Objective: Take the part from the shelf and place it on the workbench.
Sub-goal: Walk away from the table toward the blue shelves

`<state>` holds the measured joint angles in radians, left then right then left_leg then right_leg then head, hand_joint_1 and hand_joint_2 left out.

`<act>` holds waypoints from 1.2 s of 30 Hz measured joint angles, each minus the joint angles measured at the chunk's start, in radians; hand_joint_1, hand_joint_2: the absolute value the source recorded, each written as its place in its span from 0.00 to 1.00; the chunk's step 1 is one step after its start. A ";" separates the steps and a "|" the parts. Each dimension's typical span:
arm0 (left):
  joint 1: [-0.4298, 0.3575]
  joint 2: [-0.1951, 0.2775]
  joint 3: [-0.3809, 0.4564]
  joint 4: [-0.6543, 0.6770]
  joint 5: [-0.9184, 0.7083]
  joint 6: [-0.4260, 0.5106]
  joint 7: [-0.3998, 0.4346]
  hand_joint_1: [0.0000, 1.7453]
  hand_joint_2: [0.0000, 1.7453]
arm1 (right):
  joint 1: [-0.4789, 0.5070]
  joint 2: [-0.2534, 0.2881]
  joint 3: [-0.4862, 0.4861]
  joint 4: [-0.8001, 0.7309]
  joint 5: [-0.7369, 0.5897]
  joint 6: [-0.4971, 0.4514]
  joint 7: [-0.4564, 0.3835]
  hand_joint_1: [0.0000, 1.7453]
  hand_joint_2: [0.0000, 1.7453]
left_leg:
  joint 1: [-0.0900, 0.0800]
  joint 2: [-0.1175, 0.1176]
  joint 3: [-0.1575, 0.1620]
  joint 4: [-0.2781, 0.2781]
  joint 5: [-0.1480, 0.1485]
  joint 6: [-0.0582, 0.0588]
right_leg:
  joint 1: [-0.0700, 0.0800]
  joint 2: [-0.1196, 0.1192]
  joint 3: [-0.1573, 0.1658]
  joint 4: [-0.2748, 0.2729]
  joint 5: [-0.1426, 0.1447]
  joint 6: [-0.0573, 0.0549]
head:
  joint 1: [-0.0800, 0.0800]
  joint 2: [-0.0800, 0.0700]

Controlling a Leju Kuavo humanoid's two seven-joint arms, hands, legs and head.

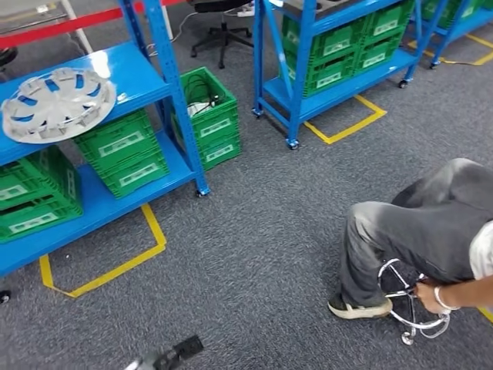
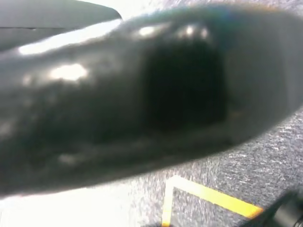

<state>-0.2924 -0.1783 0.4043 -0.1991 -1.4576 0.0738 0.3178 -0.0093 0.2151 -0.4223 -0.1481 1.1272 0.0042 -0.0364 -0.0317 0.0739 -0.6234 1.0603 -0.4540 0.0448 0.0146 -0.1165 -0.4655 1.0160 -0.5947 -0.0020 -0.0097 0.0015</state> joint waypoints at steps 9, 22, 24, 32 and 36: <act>-0.086 0.032 0.019 -0.002 0.031 -0.038 0.004 0.00 0.00 | -0.025 -0.021 0.001 -0.003 0.007 0.035 -0.029 0.00 0.00 | 0.031 -0.114 0.027 -0.039 -0.001 -0.005 | -0.018 0.114 -0.161 0.254 -0.051 0.039 | 0.006 0.000; -0.041 0.066 0.081 -0.002 0.119 -0.003 -0.053 0.00 0.00 | -0.003 -0.113 0.022 -0.002 0.065 0.102 -0.089 0.00 0.00 | 0.036 -0.084 -0.117 0.236 -0.105 -0.068 | -0.037 0.100 -0.053 0.027 0.036 0.009 | -0.003 0.000; -0.027 0.081 0.100 -0.002 0.142 -0.004 -0.060 0.00 0.00 | -0.002 -0.138 0.037 -0.002 0.086 0.113 -0.108 0.00 0.00 | 0.036 -0.080 -0.131 0.257 -0.084 -0.064 | -0.034 0.073 -0.045 0.027 0.029 0.006 | -0.003 0.000; -0.002 0.155 0.160 -0.002 0.173 -0.002 -0.074 0.00 0.00 | -0.009 -0.182 0.098 -0.005 0.133 0.131 -0.132 0.00 0.00 | 0.011 -0.024 -0.011 -0.012 0.010 -0.020 | -0.016 -0.006 -0.007 0.008 -0.005 0.022 | -0.005 0.000; 0.000 0.168 0.172 -0.002 0.167 0.000 -0.073 0.00 0.00 | -0.006 -0.192 0.110 -0.008 0.129 0.133 -0.135 0.00 0.00 | 0.025 -0.073 0.002 -0.030 0.015 -0.007 | -0.019 0.099 -0.089 0.179 -0.088 0.033 | 0.001 0.000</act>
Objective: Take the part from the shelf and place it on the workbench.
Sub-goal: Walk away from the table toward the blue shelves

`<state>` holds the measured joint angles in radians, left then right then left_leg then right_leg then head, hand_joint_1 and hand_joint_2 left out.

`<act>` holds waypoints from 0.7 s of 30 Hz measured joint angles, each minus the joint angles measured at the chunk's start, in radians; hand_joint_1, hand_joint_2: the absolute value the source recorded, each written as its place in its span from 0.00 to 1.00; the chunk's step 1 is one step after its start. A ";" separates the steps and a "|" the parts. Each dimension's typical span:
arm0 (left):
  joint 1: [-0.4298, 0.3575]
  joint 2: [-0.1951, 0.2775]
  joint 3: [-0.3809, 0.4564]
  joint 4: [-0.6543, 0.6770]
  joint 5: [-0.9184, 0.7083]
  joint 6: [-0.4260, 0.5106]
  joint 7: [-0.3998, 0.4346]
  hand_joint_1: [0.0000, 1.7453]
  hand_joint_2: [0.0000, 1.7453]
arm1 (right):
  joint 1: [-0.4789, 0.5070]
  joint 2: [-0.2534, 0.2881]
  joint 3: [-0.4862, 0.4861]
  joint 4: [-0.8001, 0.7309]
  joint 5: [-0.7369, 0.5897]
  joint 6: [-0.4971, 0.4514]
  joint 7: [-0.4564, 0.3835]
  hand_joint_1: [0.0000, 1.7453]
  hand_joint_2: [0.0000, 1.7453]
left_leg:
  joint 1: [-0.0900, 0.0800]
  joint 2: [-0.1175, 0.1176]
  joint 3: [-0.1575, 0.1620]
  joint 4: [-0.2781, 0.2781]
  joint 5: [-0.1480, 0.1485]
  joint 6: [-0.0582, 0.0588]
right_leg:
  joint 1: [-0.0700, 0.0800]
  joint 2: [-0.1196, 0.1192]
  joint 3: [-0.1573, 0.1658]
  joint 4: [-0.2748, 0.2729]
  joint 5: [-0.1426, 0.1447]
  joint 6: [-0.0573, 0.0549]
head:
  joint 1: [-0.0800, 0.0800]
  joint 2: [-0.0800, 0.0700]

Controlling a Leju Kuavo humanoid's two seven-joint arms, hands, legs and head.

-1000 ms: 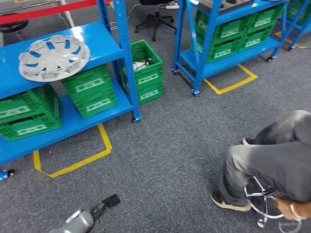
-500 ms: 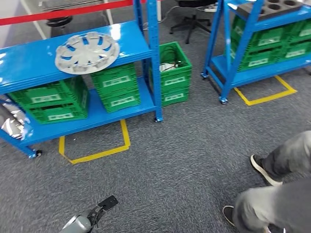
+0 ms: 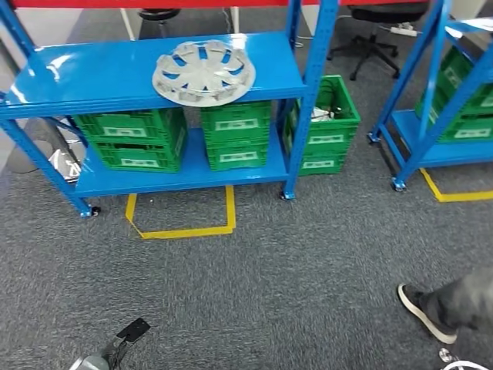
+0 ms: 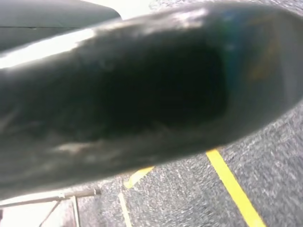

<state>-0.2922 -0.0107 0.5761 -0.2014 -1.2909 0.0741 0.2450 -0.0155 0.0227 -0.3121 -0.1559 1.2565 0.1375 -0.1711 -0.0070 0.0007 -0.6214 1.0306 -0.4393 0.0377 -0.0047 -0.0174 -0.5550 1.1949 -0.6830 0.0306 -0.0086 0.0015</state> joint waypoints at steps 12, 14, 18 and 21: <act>-0.008 -0.049 -0.032 0.000 -0.080 0.040 0.033 0.00 0.00 | 0.020 0.015 0.001 0.007 -0.031 -0.013 0.055 0.00 0.00 | 0.004 -0.117 -0.014 0.022 -0.006 -0.041 | -0.014 0.075 0.019 -0.161 0.147 -0.021 | -0.004 0.000; -0.006 -0.055 -0.037 0.000 -0.081 0.045 0.034 0.00 0.00 | 0.025 0.020 0.000 0.007 -0.032 -0.019 0.059 0.00 0.00 | 0.002 -0.055 -0.048 0.096 -0.048 -0.052 | -0.016 0.051 0.025 -0.167 0.149 -0.032 | -0.010 0.000; -0.004 -0.065 -0.046 0.000 -0.080 0.050 0.034 0.00 0.00 | 0.032 0.021 0.000 0.008 -0.039 -0.022 0.068 0.00 0.00 | 0.013 -0.010 -0.136 0.285 -0.110 -0.066 | -0.015 0.009 0.033 -0.168 0.140 -0.036 | -0.013 0.000; 0.004 -0.064 -0.047 0.000 -0.069 0.059 0.031 0.00 0.00 | 0.033 0.021 -0.001 0.008 -0.040 -0.023 0.079 0.00 0.00 | 0.016 -0.004 -0.058 0.130 -0.021 -0.061 | -0.015 -0.006 0.042 -0.168 0.131 -0.028 | -0.013 0.000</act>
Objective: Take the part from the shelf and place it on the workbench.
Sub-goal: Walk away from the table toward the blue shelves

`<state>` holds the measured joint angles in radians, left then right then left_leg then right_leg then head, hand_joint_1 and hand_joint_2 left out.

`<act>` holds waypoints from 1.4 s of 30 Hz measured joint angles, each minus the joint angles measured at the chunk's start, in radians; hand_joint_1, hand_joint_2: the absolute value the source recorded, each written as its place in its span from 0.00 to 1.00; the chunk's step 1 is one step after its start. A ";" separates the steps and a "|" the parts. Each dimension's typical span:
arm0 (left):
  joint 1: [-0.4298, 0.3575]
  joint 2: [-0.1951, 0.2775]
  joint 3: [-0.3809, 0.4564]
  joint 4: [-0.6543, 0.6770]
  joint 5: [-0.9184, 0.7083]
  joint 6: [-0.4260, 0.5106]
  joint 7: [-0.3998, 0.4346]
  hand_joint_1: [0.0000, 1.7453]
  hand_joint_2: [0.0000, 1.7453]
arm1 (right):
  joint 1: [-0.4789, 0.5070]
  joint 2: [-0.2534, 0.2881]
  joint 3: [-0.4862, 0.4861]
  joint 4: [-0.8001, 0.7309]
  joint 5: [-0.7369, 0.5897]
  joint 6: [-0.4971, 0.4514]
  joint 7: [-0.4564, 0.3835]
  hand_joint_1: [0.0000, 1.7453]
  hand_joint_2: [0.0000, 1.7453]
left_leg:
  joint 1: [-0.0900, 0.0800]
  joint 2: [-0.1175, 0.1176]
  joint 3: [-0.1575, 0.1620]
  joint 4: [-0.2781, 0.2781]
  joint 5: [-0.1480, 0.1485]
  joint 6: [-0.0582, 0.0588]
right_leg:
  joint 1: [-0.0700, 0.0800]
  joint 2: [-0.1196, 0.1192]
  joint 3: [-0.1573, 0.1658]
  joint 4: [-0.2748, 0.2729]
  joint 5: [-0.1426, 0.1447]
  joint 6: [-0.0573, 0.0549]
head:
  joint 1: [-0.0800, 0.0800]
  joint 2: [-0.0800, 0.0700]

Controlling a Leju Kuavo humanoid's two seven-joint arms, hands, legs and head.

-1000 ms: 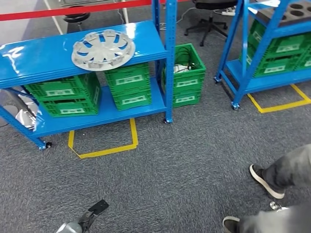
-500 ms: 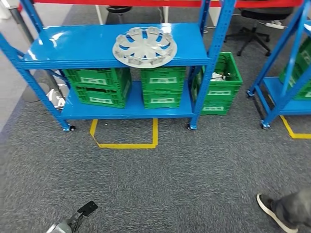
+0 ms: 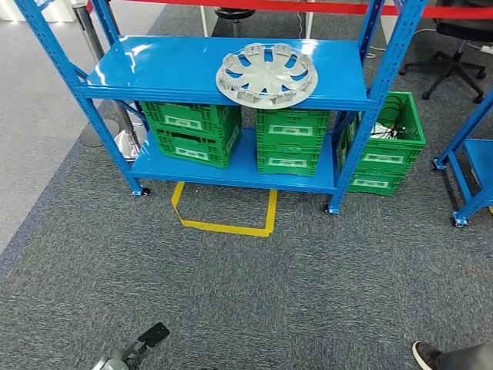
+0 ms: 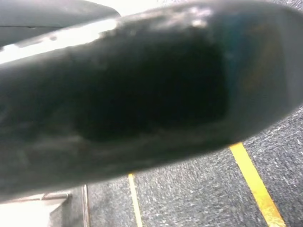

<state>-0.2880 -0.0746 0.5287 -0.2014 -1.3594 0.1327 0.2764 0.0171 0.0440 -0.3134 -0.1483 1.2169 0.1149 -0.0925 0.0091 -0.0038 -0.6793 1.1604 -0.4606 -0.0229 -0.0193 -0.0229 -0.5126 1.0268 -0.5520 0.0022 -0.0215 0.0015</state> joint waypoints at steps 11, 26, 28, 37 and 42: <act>0.094 0.010 0.072 0.000 0.139 0.092 -0.074 0.00 0.00 | 0.004 0.012 0.015 0.002 0.079 -0.018 0.039 0.00 0.00 | -0.005 0.003 0.082 -0.143 0.007 0.054 | 0.007 0.022 -0.127 0.246 -0.123 0.040 | 0.008 0.000; 0.141 0.006 0.140 0.000 0.170 0.097 0.010 0.00 0.00 | -0.010 0.004 0.077 0.002 0.160 -0.010 0.013 0.00 0.00 | -0.002 -0.005 -0.009 0.117 -0.136 -0.001 | 0.004 0.021 -0.033 -0.001 0.030 -0.008 | 0.001 0.000; 0.131 0.002 0.147 0.000 0.176 0.103 0.035 0.00 0.00 | -0.022 0.013 0.088 0.001 0.171 0.000 0.035 0.00 0.00 | 0.001 -0.005 -0.024 0.146 -0.121 -0.003 | 0.004 0.021 -0.029 -0.001 0.028 -0.008 | 0.000 0.000; 0.103 -0.002 0.177 0.000 0.199 0.121 0.051 0.00 0.00 | -0.049 0.033 0.128 -0.011 0.203 0.001 0.071 0.00 0.00 | 0.002 0.000 0.093 -0.132 -0.009 0.032 | 0.017 0.025 -0.027 0.005 0.008 0.023 | 0.006 0.000; 0.099 -0.005 0.195 0.000 0.218 0.139 0.027 0.00 0.00 | -0.052 0.031 0.141 -0.016 0.201 -0.007 0.052 0.00 0.00 | -0.002 0.000 0.098 -0.140 -0.009 0.053 | 0.027 0.036 -0.163 0.266 -0.101 0.029 | 0.013 0.000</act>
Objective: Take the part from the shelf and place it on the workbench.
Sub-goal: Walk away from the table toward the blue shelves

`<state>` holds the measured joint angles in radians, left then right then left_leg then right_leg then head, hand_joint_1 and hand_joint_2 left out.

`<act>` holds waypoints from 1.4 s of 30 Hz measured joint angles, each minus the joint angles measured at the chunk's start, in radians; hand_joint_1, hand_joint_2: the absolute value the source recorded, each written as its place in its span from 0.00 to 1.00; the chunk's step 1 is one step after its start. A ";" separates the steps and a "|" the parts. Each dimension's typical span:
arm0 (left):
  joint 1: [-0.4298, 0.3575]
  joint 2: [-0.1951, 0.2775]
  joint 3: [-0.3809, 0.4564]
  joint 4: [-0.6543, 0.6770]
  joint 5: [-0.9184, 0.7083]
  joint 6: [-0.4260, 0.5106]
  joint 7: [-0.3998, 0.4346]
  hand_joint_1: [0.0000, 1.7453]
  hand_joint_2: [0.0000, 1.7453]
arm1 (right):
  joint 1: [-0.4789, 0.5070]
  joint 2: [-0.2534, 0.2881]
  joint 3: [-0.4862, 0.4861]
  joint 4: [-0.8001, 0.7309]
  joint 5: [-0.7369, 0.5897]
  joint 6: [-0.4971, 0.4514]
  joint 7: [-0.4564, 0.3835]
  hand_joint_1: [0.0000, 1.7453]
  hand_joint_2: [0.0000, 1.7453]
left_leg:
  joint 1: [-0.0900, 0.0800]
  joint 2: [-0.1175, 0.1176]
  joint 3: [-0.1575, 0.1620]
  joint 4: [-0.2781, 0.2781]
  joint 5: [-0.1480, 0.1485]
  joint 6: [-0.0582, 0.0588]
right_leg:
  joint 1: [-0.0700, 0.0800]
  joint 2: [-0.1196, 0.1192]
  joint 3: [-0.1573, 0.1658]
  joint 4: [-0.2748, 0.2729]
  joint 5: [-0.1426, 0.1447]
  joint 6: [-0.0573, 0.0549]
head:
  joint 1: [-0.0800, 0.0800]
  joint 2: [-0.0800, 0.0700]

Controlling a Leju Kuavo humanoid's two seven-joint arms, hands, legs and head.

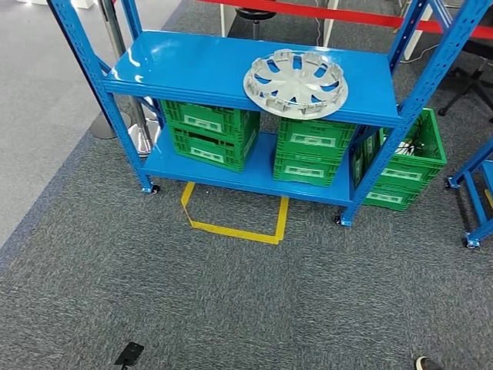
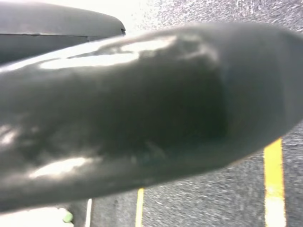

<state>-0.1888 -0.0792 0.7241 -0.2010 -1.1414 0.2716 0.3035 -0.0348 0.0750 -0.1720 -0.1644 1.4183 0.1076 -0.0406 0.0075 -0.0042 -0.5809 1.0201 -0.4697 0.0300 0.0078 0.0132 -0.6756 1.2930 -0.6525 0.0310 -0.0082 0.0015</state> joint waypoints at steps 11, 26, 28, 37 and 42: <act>0.019 0.018 0.001 0.000 -0.058 -0.005 -0.102 0.00 0.00 | 0.034 -0.023 -0.007 0.000 -0.089 -0.053 -0.066 0.00 0.00 | -0.010 -0.008 -0.008 0.046 -0.035 -0.031 | -0.007 -0.001 0.127 -0.269 0.137 -0.034 | -0.003 0.000; 0.029 0.053 0.005 0.000 -0.034 -0.035 -0.104 0.00 0.00 | 0.037 -0.022 -0.018 0.006 -0.097 -0.074 -0.015 0.00 0.00 | -0.011 -0.003 0.006 -0.004 0.000 -0.009 | -0.006 -0.008 0.128 -0.253 0.106 -0.017 | -0.004 0.000; 0.026 0.049 0.006 0.000 -0.030 -0.029 -0.108 0.00 0.00 | 0.034 -0.020 -0.018 0.006 -0.088 -0.082 -0.002 0.00 0.00 | -0.008 -0.001 0.009 -0.010 0.002 -0.001 | -0.008 -0.008 0.081 -0.161 0.056 -0.010 | 0.001 0.000; -0.011 0.005 0.013 0.000 -0.012 0.008 -0.100 0.00 0.00 | 0.011 -0.006 -0.019 0.004 -0.071 -0.083 0.060 0.00 0.00 | -0.015 -0.005 0.012 0.005 -0.012 -0.013 | -0.012 -0.007 0.106 -0.257 0.142 -0.006 | 0.004 0.000; -0.043 -0.012 0.027 -0.001 -0.002 0.037 -0.124 0.00 0.00 | 0.006 0.005 -0.022 0.002 -0.101 -0.074 0.092 0.00 0.00 | -0.013 -0.004 -0.007 0.055 -0.043 -0.034 | -0.016 -0.007 0.118 -0.267 0.143 -0.033 | -0.002 0.000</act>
<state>-0.2319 -0.0907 0.7511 -0.2016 -1.1431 0.3081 0.1795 -0.0292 0.0798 -0.1940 -0.1620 1.3169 0.0335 0.0517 -0.0052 -0.0077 -0.5880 1.0754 -0.5127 -0.0038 -0.0079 0.0062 -0.5576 1.0263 -0.5098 -0.0023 -0.0099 0.0015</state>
